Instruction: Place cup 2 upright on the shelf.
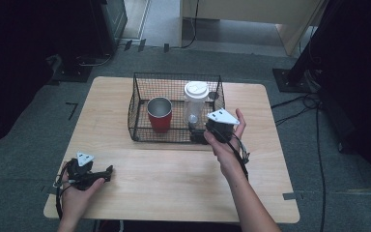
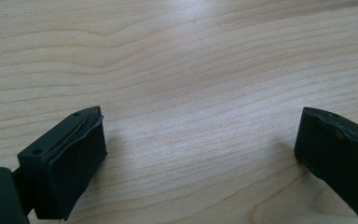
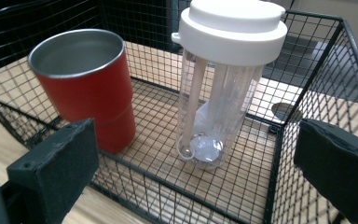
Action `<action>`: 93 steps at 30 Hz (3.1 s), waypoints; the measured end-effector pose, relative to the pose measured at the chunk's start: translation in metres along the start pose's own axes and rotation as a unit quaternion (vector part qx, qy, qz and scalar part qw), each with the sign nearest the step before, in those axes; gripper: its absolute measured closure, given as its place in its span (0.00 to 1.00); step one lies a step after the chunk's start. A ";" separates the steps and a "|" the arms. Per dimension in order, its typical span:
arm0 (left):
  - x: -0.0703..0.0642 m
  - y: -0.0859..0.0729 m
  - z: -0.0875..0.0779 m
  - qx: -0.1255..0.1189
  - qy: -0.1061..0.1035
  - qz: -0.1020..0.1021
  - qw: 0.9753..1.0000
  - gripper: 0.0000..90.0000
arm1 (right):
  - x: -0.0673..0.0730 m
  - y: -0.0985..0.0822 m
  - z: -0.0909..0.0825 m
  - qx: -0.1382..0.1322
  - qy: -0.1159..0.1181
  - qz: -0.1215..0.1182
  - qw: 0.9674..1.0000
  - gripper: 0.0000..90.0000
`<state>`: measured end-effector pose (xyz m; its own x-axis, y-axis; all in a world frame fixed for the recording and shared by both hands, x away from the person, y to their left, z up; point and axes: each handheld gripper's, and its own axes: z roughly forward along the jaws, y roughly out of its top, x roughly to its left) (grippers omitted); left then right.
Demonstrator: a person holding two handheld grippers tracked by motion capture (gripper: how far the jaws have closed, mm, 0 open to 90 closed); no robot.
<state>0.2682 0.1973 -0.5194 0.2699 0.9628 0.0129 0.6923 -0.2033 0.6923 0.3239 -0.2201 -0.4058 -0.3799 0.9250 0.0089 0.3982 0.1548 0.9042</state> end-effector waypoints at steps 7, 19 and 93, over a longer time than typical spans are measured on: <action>0.000 0.000 0.000 0.000 0.000 0.000 1.000 0.03 | -0.008 -0.011 -0.016 -0.009 0.002 0.008 1.000 0.00; 0.000 0.000 0.000 0.000 0.000 0.000 1.000 0.03 | -0.033 -0.031 -0.045 -0.030 -0.008 0.020 0.999 0.00; -0.002 0.001 0.001 0.001 0.010 -0.010 1.000 0.03 | -0.123 -0.160 -0.058 0.162 -0.133 0.104 0.972 0.00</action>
<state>0.2690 0.1955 -0.5192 0.2427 0.9700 0.0125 0.6995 -0.1839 0.6906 0.2583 -0.3787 -0.5268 -0.0503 0.9984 0.0270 0.7015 0.0161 0.7125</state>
